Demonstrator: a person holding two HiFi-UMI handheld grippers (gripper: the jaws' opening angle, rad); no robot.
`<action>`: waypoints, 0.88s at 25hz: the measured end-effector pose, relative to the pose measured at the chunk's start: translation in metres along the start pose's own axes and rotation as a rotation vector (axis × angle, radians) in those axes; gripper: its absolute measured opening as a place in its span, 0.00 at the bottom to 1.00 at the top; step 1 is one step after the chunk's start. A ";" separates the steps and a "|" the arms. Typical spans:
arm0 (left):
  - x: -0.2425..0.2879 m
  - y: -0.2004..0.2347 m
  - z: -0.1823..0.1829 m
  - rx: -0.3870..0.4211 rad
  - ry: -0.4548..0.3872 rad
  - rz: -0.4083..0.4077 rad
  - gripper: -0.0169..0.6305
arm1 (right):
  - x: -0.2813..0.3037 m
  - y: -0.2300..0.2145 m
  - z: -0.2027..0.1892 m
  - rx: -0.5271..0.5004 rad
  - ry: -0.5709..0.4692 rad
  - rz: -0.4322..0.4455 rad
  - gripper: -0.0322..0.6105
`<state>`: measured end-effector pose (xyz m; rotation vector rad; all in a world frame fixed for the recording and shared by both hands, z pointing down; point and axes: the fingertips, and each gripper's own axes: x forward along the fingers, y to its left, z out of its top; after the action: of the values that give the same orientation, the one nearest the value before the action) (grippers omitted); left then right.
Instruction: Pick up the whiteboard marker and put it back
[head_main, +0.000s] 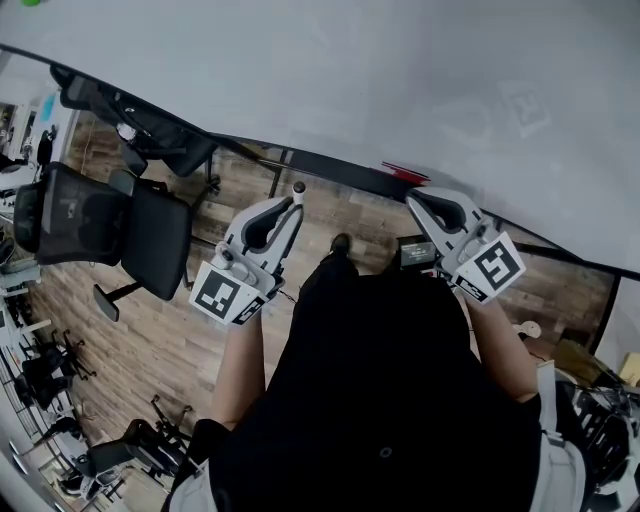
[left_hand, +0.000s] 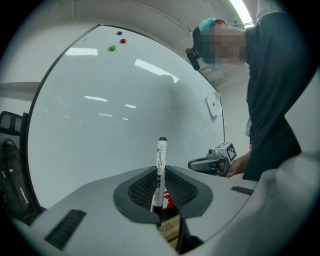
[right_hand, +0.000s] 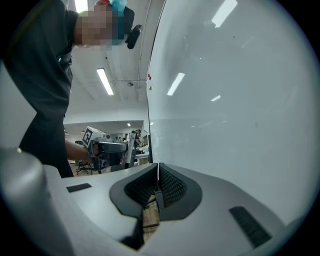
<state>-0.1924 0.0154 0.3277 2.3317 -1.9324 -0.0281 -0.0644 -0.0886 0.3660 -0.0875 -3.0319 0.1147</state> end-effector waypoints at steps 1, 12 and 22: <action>0.002 -0.001 -0.001 0.004 0.006 -0.002 0.12 | -0.001 -0.001 0.000 0.000 0.000 -0.002 0.08; 0.019 -0.003 -0.008 0.088 0.082 -0.051 0.12 | -0.018 -0.007 -0.005 0.012 0.003 -0.067 0.08; 0.053 -0.007 -0.021 0.261 0.177 -0.164 0.12 | -0.033 -0.018 -0.008 0.050 -0.010 -0.168 0.08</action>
<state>-0.1738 -0.0334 0.3513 2.5475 -1.7493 0.4261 -0.0316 -0.1079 0.3720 0.1722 -3.0279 0.1767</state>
